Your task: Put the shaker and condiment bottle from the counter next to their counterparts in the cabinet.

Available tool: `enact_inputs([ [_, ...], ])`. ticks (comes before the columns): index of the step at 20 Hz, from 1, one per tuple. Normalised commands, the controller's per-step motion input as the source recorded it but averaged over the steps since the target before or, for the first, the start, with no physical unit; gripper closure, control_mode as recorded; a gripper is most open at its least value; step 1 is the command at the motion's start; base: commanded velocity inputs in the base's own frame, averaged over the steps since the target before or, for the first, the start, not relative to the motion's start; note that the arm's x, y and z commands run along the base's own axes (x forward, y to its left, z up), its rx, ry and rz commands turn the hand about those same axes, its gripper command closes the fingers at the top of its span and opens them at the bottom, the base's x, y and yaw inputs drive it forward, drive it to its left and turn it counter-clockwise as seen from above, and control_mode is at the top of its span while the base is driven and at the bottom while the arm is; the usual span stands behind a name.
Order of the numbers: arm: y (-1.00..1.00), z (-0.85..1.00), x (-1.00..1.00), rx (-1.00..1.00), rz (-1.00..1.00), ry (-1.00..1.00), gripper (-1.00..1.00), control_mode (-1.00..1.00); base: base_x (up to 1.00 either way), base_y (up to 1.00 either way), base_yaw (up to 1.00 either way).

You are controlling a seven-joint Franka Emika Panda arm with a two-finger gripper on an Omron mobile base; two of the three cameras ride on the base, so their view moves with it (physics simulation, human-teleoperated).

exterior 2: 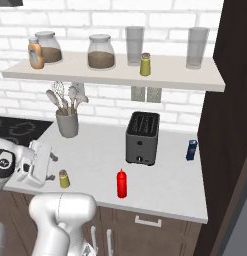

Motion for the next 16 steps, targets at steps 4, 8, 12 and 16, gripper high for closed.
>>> enact_inputs([
  [4, 0.12, -0.19, 0.22, -0.02, 0.0, 0.0, -1.0, -1.0, 0.0, 0.0, 0.0],
  [8, 0.09, -0.48, 0.32, -0.16, 0.0, 0.03, -1.0, -1.0, 0.0, 0.0, 0.0],
  [12, 0.13, -0.16, 0.34, -0.06, 0.0, 0.05, -1.0, -1.0, 0.0, 0.0, 0.0],
  [16, 0.17, 0.0, 0.18, 0.0, 0.0, 0.01, -1.0, -1.0, 0.0, 0.0, 0.0],
])
